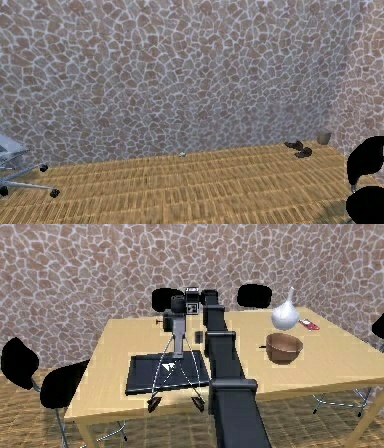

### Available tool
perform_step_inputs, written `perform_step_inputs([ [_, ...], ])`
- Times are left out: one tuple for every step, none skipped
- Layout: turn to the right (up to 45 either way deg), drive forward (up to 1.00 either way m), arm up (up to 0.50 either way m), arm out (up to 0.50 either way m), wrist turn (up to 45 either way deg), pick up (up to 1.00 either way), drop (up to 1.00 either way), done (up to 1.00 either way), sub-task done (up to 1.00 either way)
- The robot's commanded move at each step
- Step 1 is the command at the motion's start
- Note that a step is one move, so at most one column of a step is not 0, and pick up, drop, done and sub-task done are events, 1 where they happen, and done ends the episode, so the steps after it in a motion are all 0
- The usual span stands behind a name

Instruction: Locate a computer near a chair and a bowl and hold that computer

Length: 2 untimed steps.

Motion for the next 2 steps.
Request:
perform_step_inputs([
  [0.0, 0.0, 0.0, 0.0, 45.0, 0.0, 0.0, 0.0, 0.0],
  [0.0, 0.0, 0.0, 0.0, 45.0, 0.0, 0.0, 0.0, 0.0],
])
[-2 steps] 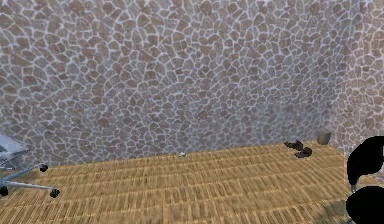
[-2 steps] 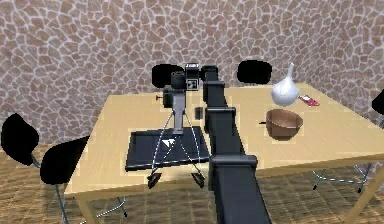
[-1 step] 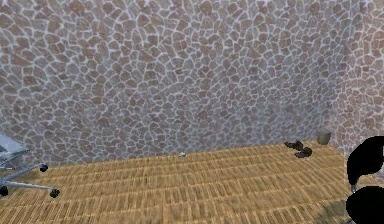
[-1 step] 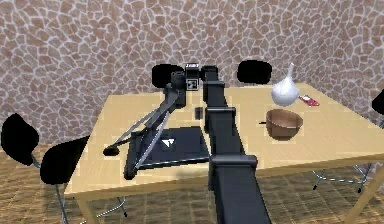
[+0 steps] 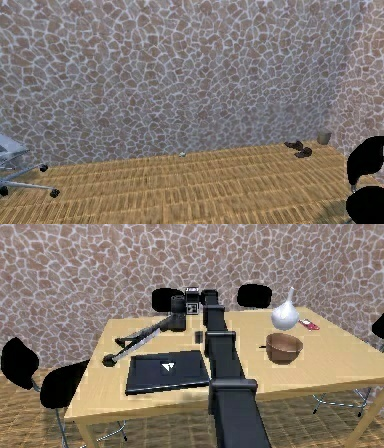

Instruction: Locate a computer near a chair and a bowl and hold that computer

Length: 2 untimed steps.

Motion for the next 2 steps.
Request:
perform_step_inputs([
  [0.0, 0.0, 0.0, 0.0, 45.0, 0.0, 0.0, 0.0, 0.0],
  [0.0, 0.0, -0.3, 0.0, 0.0, 0.0, 0.0, 0.0, 0.0],
])
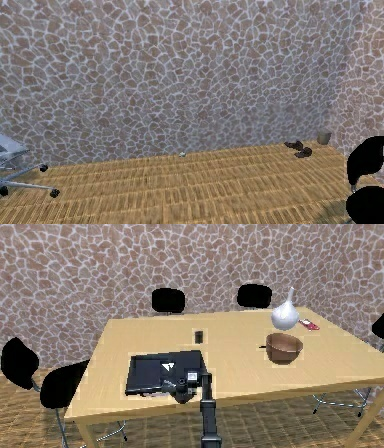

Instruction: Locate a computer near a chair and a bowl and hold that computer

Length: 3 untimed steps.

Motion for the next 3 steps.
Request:
perform_step_inputs([
  [0.0, 0.0, 0.0, 0.0, 0.0, 1.0, 0.0, 0.0, 0.0],
  [0.0, 0.0, 0.1, 0.0, 0.0, 0.0, 0.0, 0.0, 0.0],
  [0.0, 0.0, 0.0, 0.0, 0.0, 0.0, 0.0, 1.0, 0.0],
])
